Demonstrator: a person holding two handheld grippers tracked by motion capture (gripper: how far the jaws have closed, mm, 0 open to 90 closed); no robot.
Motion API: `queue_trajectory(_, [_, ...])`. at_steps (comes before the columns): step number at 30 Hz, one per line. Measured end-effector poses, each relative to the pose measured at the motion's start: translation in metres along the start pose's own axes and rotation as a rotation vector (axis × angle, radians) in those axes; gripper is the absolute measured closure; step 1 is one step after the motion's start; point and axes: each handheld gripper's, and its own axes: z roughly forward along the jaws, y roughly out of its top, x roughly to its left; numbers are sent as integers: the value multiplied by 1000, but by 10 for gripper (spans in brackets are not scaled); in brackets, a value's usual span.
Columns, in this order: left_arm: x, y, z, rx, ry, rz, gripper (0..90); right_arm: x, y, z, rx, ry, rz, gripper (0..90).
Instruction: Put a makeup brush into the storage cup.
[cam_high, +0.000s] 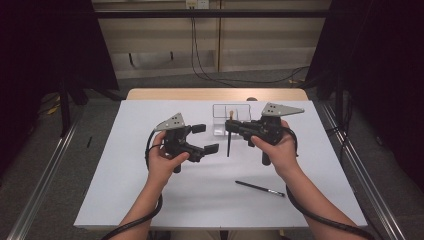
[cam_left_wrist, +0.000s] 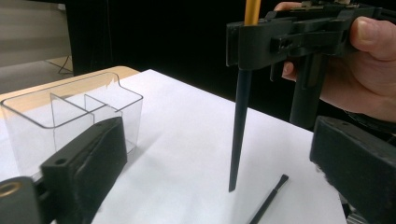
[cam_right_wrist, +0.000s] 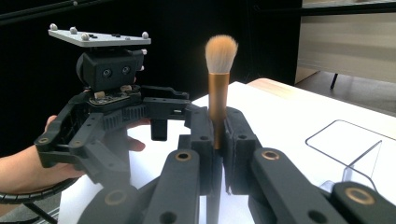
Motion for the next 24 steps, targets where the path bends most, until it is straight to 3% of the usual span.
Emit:
queue_trajectory(6, [4, -3, -9, -13, 8, -7, 1, -1, 0, -1, 0, -3, -4, 845])
queue_trajectory(11, [4, -6, -17, 4, 27, 24, 1, -1, 1, -1, 1, -5, -5, 845])
queue_trajectory(24, [6, -14, -40, 26, 55, 47, 1, -2, 1, -3, -4, -13, -8, 845])
